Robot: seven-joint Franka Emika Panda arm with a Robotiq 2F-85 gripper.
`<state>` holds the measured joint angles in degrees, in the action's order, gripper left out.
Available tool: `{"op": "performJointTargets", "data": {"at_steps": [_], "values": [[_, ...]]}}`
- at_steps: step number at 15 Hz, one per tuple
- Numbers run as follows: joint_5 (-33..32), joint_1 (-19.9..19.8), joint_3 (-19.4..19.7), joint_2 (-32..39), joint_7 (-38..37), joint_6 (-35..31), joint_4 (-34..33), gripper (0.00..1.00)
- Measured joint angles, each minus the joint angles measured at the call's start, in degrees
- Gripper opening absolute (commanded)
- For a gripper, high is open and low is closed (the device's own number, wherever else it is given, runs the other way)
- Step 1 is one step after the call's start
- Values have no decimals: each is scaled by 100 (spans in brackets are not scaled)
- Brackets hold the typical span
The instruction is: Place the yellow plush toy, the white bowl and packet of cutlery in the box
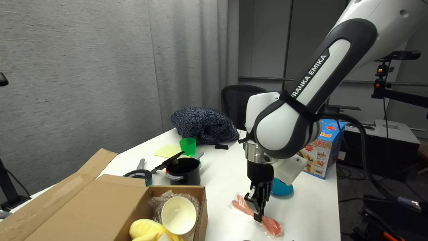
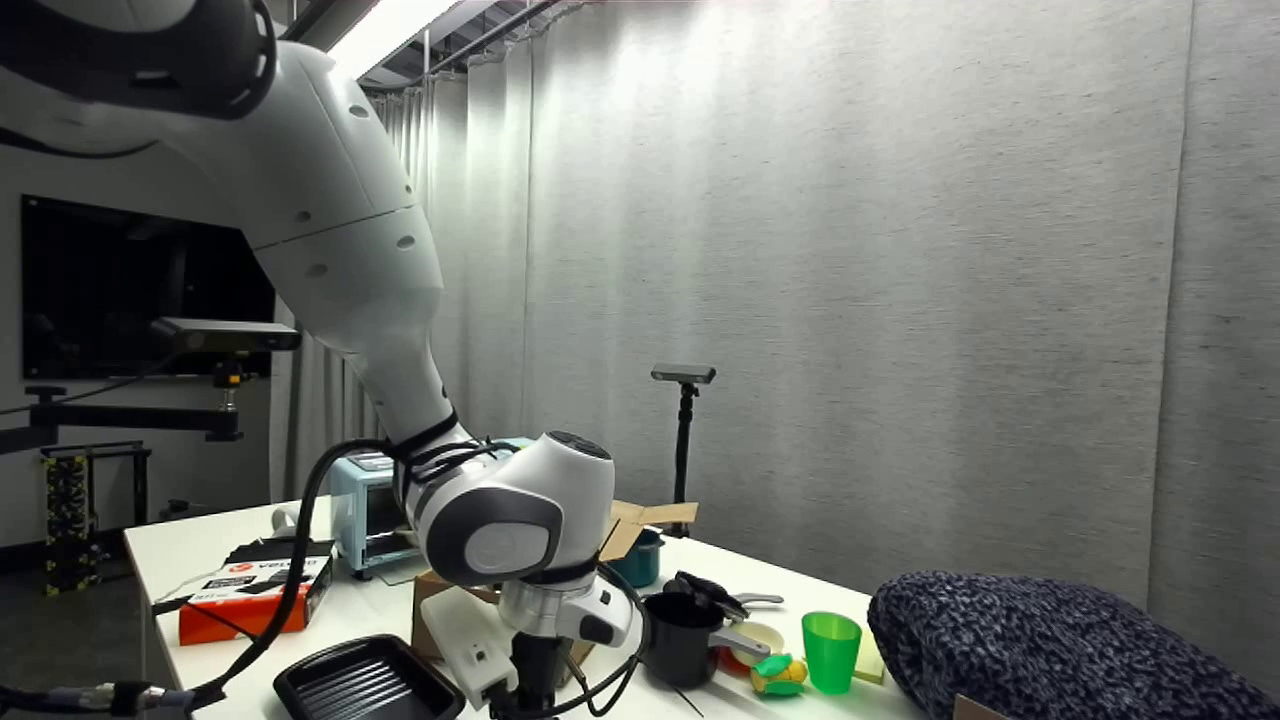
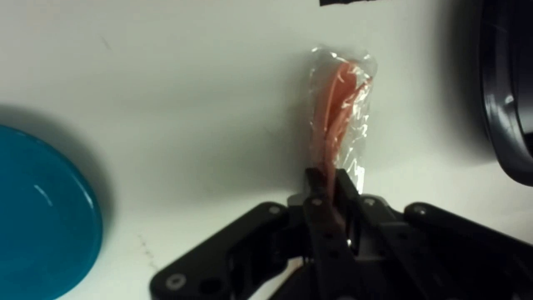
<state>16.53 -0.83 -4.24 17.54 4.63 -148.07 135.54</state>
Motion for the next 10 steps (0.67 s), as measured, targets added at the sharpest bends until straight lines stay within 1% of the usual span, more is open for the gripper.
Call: {"op": "performJointTargets", "data": {"at_steps": [1,4,6,8,10], "values": [[13,-6,-8,-29,41,0,0,1],[148,-45,-53,-215,277,-13,-1,2],[294,-85,-102,-480,520,-11,0,2],[589,-117,-157,-840,865,-9,-1,2],[1066,-120,-204,-1250,1341,5,-7,2]]}}
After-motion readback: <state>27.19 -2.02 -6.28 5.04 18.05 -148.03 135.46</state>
